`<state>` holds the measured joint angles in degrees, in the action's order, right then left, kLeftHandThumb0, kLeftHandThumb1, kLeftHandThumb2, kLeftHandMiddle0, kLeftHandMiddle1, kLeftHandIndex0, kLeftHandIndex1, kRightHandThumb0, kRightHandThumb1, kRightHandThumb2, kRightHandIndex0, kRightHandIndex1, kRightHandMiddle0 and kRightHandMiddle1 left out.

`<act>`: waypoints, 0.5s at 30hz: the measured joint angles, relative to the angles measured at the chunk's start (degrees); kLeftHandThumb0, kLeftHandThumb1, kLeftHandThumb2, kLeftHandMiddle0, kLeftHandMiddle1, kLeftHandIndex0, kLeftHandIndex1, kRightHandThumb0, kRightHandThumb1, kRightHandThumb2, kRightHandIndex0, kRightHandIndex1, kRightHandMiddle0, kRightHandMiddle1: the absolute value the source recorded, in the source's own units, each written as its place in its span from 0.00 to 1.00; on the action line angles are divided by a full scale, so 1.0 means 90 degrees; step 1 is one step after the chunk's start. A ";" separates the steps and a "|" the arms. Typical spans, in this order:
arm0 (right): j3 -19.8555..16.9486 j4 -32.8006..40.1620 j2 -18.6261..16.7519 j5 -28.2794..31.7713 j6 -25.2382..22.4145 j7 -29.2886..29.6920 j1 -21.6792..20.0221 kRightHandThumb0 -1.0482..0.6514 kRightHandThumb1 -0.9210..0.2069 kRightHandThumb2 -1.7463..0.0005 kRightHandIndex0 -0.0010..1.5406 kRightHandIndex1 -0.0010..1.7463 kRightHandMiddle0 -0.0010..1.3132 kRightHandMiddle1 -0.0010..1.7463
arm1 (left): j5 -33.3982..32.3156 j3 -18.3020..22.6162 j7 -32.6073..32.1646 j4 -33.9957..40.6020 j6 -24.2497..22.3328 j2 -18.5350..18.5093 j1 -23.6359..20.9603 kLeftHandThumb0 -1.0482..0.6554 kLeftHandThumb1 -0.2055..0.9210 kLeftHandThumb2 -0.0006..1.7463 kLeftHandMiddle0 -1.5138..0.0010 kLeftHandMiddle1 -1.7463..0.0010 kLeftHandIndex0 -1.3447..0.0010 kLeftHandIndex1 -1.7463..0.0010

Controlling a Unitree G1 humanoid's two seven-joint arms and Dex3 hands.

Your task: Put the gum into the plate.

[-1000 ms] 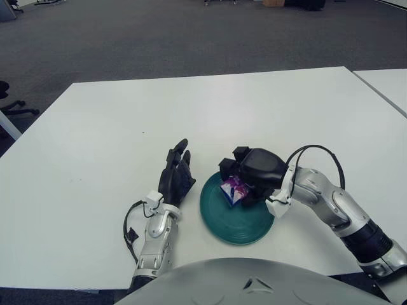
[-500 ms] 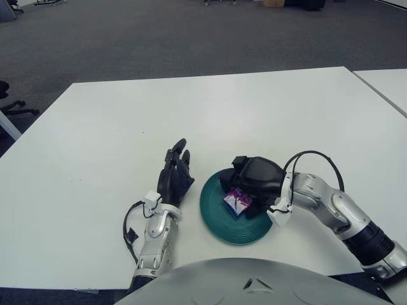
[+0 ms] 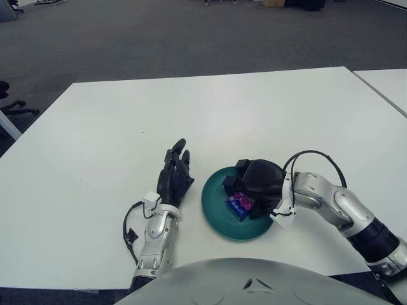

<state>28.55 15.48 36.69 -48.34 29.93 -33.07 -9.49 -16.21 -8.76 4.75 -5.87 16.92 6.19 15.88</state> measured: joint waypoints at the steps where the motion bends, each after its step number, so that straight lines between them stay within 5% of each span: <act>1: -0.0012 0.0001 -0.0001 0.0057 -0.0015 -0.0031 -0.0008 0.01 0.00 0.42 0.06 0.05 0.00 0.11 | 0.0029 -0.0009 0.0000 -0.0025 0.0049 -0.0001 -0.0001 0.13 1.00 0.58 0.88 1.00 1.00 0.72; 6: -0.0150 -0.0006 0.0004 0.0423 0.0011 -0.0021 0.0007 0.00 0.00 0.42 0.01 0.01 0.00 0.01 | 0.0198 -0.0037 0.0001 -0.0161 0.0328 -0.0002 -0.0003 0.10 1.00 0.60 0.88 1.00 1.00 0.75; 15: -0.0535 -0.0315 -0.0092 0.0830 0.0288 0.0834 0.0243 0.00 0.00 0.46 0.00 0.00 0.00 0.00 | 0.0242 -0.0044 0.0007 -0.0296 0.0588 -0.0002 -0.0003 0.07 1.00 0.61 0.89 1.00 1.00 0.78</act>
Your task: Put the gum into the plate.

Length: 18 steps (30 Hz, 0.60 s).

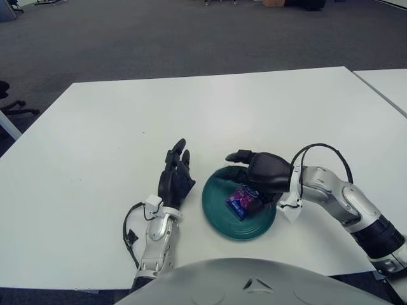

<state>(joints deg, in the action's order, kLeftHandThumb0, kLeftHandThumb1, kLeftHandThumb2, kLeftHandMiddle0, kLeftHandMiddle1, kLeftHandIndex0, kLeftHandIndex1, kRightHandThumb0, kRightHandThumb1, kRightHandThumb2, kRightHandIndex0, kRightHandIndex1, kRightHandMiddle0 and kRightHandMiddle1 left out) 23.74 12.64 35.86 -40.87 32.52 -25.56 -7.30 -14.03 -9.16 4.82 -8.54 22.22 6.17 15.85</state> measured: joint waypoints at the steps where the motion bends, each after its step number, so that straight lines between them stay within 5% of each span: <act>1: -0.0030 -0.0042 -0.0047 0.0048 -0.0001 0.0097 0.0047 0.00 0.00 0.47 0.00 0.00 0.00 0.00 | 0.0000 0.0000 0.0002 -0.0006 0.0013 0.0000 0.0000 0.07 1.00 0.61 0.89 1.00 1.00 0.78; 10: -0.0193 -0.0194 -0.0414 0.0487 -0.0118 0.0543 0.0426 0.00 0.00 0.50 0.00 0.00 0.00 0.00 | -0.0094 0.0001 0.0064 -0.0032 0.0077 0.0001 -0.0001 0.07 1.00 0.59 0.88 0.99 1.00 0.76; 18: -0.0617 -0.0435 -0.1381 0.1551 -0.0659 0.1289 0.1079 0.00 0.00 0.54 0.01 0.01 0.03 0.01 | -0.0191 0.0038 0.0068 -0.0096 0.0166 0.0003 -0.0019 0.04 1.00 0.57 0.83 0.98 1.00 0.67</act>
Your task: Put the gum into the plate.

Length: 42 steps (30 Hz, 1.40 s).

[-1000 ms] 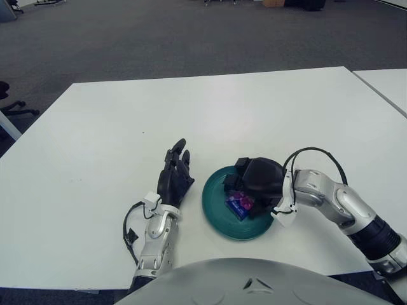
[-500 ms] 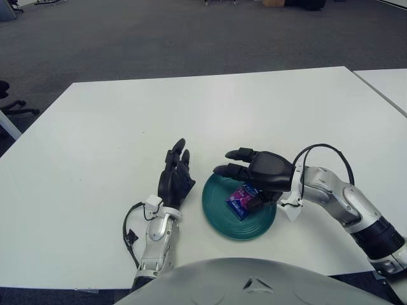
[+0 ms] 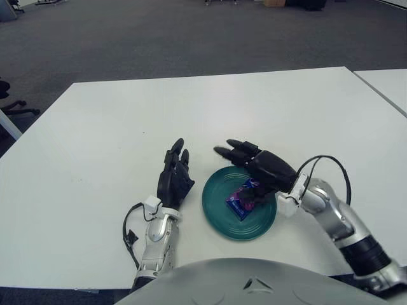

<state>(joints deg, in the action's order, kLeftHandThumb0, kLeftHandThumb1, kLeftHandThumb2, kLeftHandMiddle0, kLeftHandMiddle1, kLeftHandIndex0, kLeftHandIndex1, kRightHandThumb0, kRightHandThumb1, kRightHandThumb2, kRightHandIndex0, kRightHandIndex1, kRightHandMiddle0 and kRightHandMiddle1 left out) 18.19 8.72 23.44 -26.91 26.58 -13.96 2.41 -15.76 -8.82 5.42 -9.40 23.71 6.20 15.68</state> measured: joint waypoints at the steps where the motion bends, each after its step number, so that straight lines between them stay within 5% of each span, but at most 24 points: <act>1: -0.0045 -0.0092 -0.0137 0.0179 -0.0001 0.0084 0.0077 0.00 0.00 0.54 0.02 0.01 0.03 0.01 | -0.0020 0.0008 0.0000 -0.0005 0.0000 0.0000 -0.0005 0.04 1.00 0.57 0.82 0.98 1.00 0.66; 5: -0.0252 -0.1005 -0.0714 0.0702 0.0163 0.0680 0.0153 0.00 0.00 0.52 0.06 0.02 0.03 0.02 | -0.0096 0.0042 -0.0001 -0.0018 -0.0004 0.0001 -0.0015 0.01 1.00 0.55 0.79 0.97 1.00 0.57; 11: -0.0652 -0.2075 -0.1407 0.1910 0.0473 0.0901 -0.0001 0.00 0.00 0.48 0.09 0.01 0.01 0.11 | -0.0223 0.0054 0.0049 -0.0009 -0.0052 0.0000 -0.0022 0.00 1.00 0.55 0.80 0.98 1.00 0.61; 20: -0.1094 -0.2081 -0.2025 0.3381 0.0043 0.0622 0.0117 0.01 0.00 0.48 0.10 0.00 0.00 0.21 | -0.0259 0.0066 0.0154 -0.0001 -0.0089 0.0000 -0.0042 0.00 1.00 0.55 0.83 1.00 1.00 0.67; 30: -0.1766 -0.1610 -0.1820 0.3711 -0.0889 0.0558 0.0117 0.04 0.00 0.47 0.12 0.01 0.00 0.24 | -0.0224 0.0083 0.0154 0.0007 -0.0145 0.0000 -0.0047 0.00 1.00 0.56 0.83 1.00 1.00 0.69; 42: -0.2396 -0.1963 -0.1357 0.3807 -0.0996 0.0223 0.0131 0.04 0.00 0.48 0.13 0.01 0.00 0.22 | -0.0198 0.0109 0.0154 0.0016 -0.0171 0.0000 -0.0040 0.00 1.00 0.56 0.85 1.00 1.00 0.71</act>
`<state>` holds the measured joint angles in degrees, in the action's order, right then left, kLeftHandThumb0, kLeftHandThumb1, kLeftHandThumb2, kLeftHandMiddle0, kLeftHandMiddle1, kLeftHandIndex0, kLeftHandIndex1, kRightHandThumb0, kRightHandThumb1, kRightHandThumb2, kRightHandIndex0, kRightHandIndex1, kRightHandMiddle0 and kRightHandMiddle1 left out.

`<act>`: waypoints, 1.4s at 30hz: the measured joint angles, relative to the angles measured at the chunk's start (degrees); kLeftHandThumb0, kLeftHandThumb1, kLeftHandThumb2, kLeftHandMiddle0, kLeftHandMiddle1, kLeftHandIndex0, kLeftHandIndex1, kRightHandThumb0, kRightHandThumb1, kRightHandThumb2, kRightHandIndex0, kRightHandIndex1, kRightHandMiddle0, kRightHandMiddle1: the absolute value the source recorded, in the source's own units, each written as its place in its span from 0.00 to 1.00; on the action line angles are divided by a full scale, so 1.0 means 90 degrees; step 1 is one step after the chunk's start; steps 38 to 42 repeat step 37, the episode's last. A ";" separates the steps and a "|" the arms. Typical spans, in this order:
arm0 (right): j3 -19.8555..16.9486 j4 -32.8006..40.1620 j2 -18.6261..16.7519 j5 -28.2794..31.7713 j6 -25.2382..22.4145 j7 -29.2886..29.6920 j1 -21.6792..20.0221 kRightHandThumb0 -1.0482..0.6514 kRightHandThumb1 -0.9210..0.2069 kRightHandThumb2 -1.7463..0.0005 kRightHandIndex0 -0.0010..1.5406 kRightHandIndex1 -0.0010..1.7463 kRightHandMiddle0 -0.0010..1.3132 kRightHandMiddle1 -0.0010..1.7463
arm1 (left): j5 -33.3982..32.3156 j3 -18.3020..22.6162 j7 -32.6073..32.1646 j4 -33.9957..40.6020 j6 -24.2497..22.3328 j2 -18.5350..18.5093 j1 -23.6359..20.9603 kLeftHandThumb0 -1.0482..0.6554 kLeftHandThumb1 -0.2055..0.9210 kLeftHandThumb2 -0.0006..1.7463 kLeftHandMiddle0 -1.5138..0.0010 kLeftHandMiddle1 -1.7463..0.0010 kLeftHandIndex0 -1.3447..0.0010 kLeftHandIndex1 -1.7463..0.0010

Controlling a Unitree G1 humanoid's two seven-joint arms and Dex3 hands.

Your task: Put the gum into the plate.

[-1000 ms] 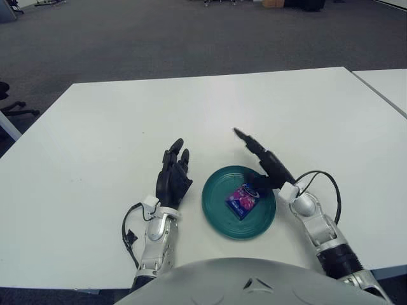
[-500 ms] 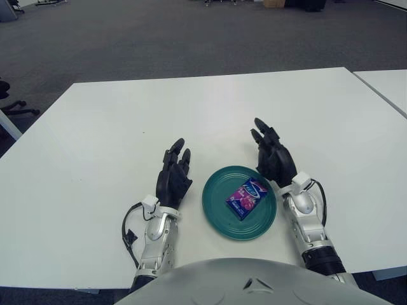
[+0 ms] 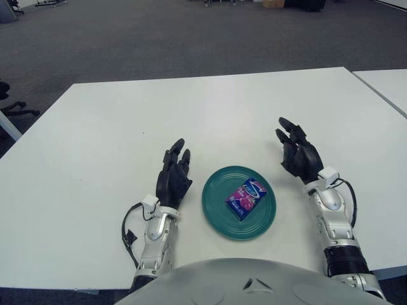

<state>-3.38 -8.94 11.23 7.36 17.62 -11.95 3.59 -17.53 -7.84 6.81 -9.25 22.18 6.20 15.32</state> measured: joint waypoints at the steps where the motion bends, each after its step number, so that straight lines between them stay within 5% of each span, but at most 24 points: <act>1: -0.0014 -0.0013 -0.0001 0.0000 -0.0014 -0.0001 0.0008 0.05 0.00 0.47 0.13 0.01 0.00 0.22 | 0.0006 0.0003 0.0000 0.0001 0.0000 0.0000 0.0001 0.00 1.00 0.56 0.85 1.00 1.00 0.70; 14: 0.0057 0.0138 -0.0206 -0.0076 -0.0156 0.0018 0.0639 0.08 0.00 0.46 0.13 0.00 0.00 0.21 | -0.0034 0.0046 0.0050 0.0037 -0.0094 -0.0001 0.0013 0.00 1.00 0.56 0.84 1.00 1.00 0.72; 42: 0.0156 0.0366 -0.0588 -0.0533 -0.1377 0.0984 0.0512 0.12 0.00 0.42 0.10 0.00 0.00 0.22 | 0.0672 0.0208 -0.0140 -0.0235 -0.0196 0.0005 -0.0142 0.02 1.00 0.58 0.83 0.99 1.00 0.64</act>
